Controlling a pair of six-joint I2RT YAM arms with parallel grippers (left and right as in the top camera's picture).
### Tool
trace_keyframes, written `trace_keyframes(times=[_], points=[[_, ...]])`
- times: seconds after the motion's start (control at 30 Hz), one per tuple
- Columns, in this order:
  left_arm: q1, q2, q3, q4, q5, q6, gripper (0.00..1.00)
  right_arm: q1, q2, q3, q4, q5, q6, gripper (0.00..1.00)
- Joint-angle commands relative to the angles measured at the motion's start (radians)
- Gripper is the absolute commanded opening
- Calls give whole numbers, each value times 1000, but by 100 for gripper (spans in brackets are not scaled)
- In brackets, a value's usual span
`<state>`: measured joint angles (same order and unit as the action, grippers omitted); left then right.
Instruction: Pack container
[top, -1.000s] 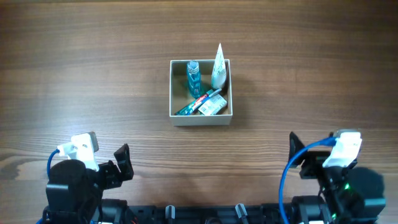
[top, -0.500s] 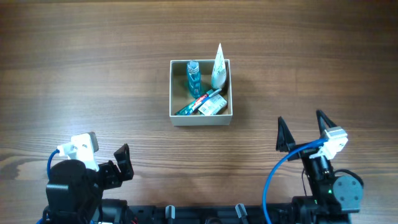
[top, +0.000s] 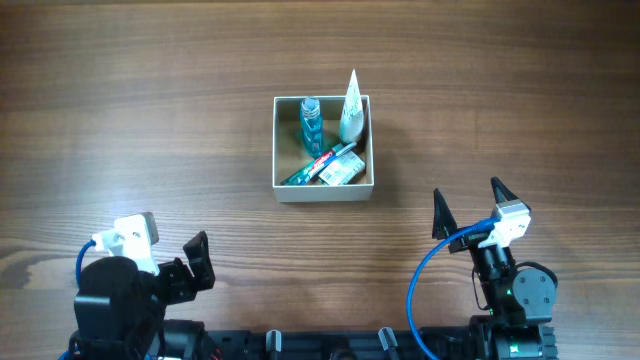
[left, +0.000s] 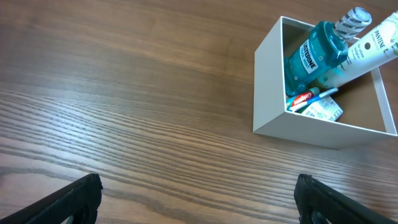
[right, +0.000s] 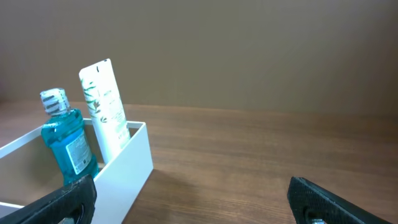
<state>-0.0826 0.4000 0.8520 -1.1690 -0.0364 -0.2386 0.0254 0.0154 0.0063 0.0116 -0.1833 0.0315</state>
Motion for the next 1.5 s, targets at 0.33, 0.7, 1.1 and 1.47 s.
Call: trace_keyframes(times=[0.33, 0.7, 1.1, 1.47], points=[[8, -8, -5, -2, -2, -9, 100, -1, -9, -1, 3, -9, -17, 100], [8, -8, -5, -2, -2, -9, 100, -1, -5, -1, 3, -9, -17, 100], [11, -40, -26, 12, -5, -10, 100, -1, -5, -1, 3, -9, -17, 100], [97, -286, -435, 352, 47, -9, 100, -1, -5, -1, 3, -9, -17, 100]])
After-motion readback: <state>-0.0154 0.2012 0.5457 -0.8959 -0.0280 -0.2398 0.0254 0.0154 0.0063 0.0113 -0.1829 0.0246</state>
